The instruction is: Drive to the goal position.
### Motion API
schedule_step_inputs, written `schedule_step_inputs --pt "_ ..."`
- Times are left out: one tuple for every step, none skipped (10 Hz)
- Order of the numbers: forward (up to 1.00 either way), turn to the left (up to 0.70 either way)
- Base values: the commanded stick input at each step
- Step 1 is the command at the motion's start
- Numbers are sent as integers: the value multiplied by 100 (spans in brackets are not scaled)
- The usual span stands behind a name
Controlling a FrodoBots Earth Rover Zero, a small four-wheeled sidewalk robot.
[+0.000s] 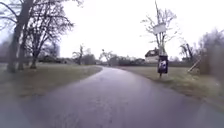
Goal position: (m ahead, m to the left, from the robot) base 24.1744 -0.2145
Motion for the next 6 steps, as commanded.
schedule_step_inputs --pt "100 0" --pt "100 -14" --pt "100 -31" --pt "100 -40" --pt "100 -40" --pt "100 -35"
